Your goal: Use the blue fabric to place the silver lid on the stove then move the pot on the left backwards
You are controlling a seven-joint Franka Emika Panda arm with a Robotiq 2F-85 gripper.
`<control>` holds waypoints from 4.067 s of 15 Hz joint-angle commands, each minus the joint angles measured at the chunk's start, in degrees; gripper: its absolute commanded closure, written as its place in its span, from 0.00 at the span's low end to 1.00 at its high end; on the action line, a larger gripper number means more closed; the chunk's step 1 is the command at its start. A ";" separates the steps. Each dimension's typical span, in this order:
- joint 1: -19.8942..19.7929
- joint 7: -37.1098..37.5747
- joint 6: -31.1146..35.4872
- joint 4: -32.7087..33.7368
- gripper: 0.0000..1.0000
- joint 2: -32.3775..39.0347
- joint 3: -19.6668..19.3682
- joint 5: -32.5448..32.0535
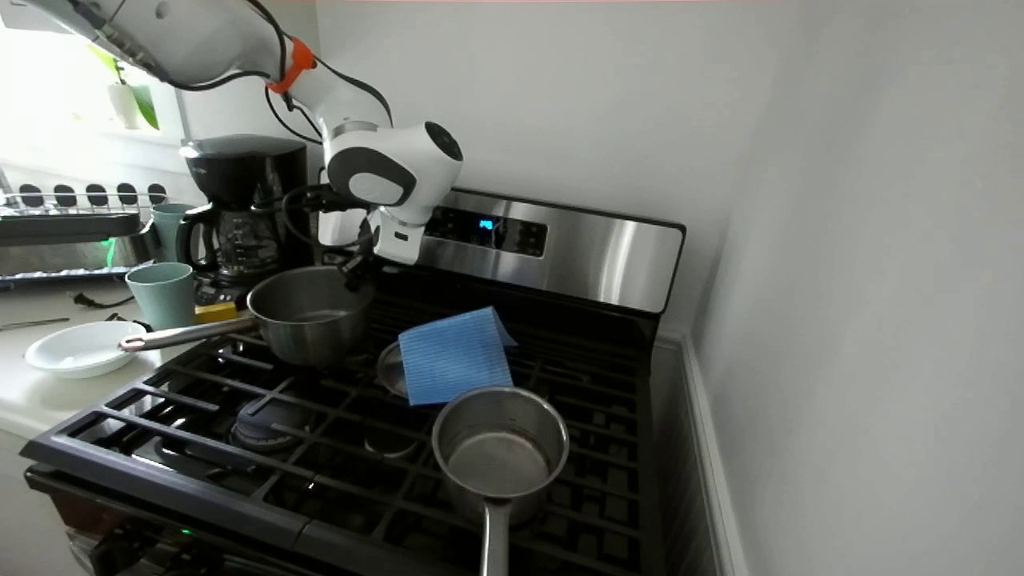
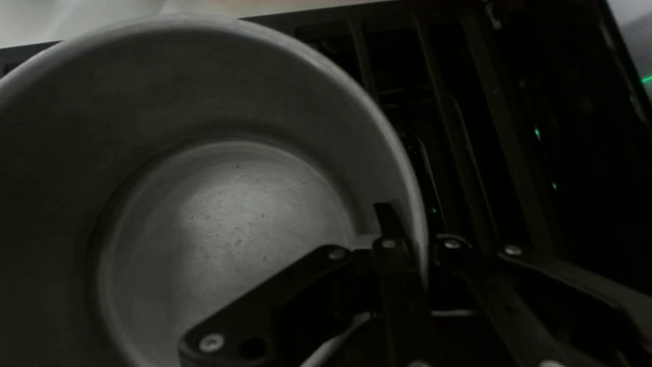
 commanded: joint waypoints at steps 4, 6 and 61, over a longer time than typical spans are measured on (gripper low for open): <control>-0.24 0.97 1.33 4.69 0.98 2.72 0.02 -0.69; -0.47 1.48 1.72 5.04 0.98 3.07 0.01 -0.39; 3.02 -14.03 -0.22 -10.53 0.00 -34.06 -1.14 -49.71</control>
